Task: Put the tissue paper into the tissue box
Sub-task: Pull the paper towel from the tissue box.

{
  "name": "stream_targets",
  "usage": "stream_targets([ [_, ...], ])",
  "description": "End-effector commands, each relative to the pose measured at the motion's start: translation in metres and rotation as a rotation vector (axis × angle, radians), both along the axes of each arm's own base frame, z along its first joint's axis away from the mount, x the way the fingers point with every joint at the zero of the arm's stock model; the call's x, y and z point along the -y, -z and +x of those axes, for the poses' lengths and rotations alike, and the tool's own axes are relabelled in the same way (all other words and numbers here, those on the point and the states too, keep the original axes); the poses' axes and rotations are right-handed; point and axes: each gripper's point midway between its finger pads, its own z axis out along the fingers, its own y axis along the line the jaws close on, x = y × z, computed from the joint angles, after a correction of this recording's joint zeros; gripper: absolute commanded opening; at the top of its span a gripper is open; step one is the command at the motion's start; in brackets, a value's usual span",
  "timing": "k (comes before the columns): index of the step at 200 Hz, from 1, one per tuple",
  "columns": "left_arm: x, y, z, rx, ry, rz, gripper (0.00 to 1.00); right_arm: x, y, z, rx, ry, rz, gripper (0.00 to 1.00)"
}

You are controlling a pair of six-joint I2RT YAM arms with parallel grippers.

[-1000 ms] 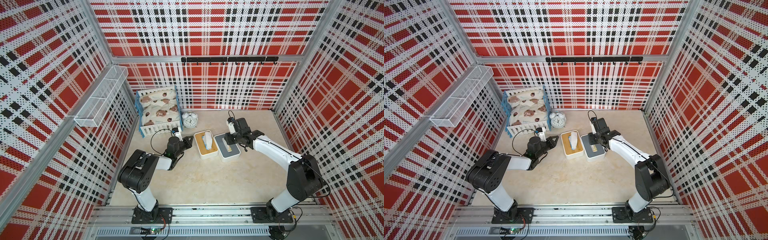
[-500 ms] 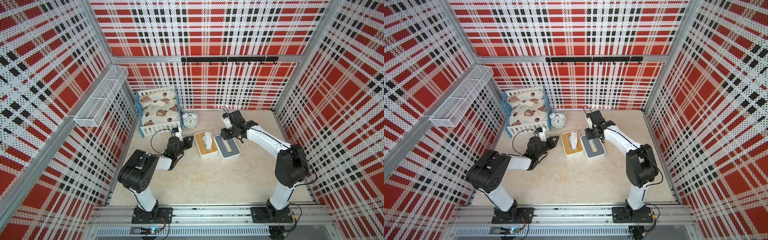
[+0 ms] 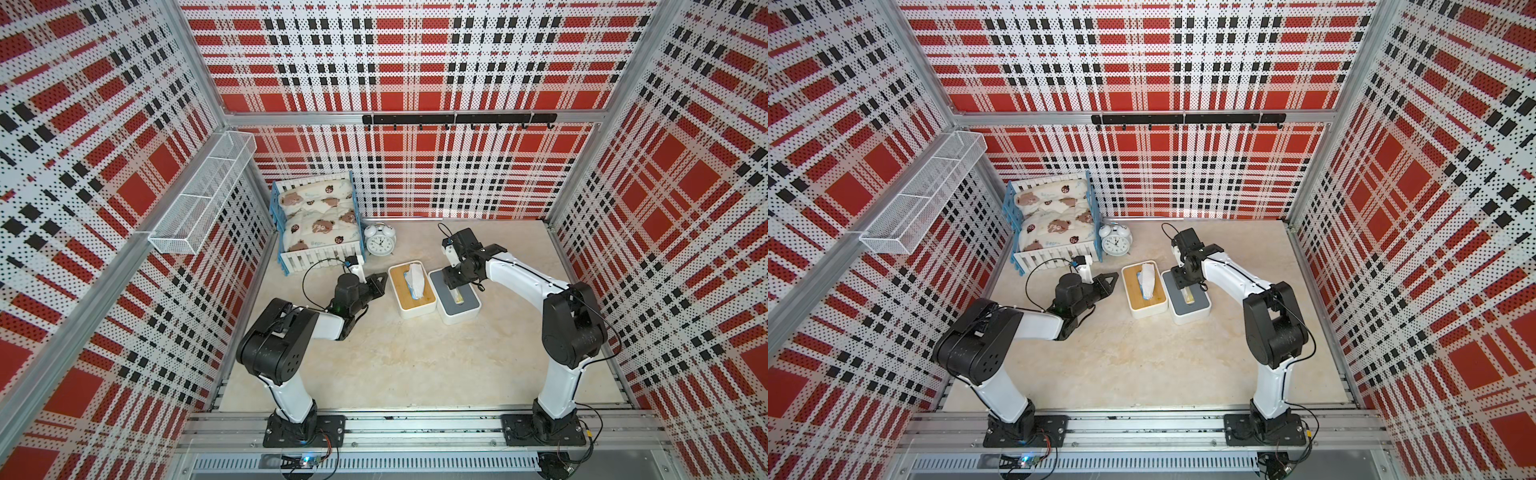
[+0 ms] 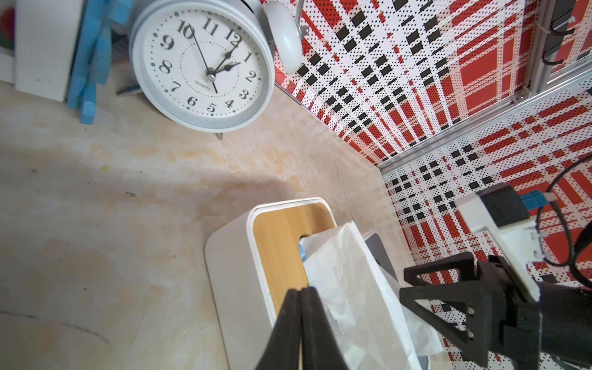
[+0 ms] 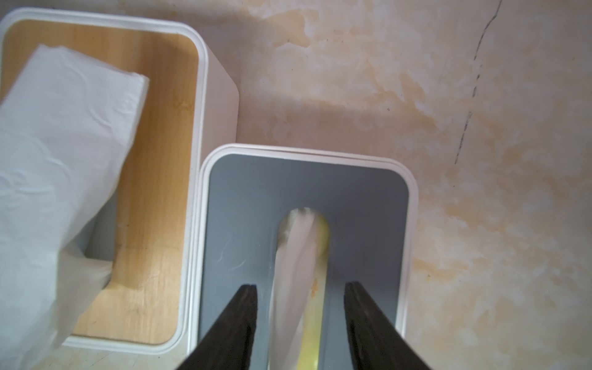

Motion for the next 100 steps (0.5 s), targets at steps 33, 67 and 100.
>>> stream_targets([
  [33,0.007,-0.002,0.007,0.016,0.021,-0.013,0.09,-0.01,0.011,0.002,-0.012,-0.013,-0.028,0.4],
  [67,0.008,0.001,0.008,0.009,0.025,-0.013,0.09,-0.013,0.006,0.006,0.023,0.003,-0.018,0.27],
  [100,0.009,0.002,0.008,0.007,0.028,-0.013,0.09,-0.012,0.002,0.01,0.055,0.025,-0.009,0.17],
])
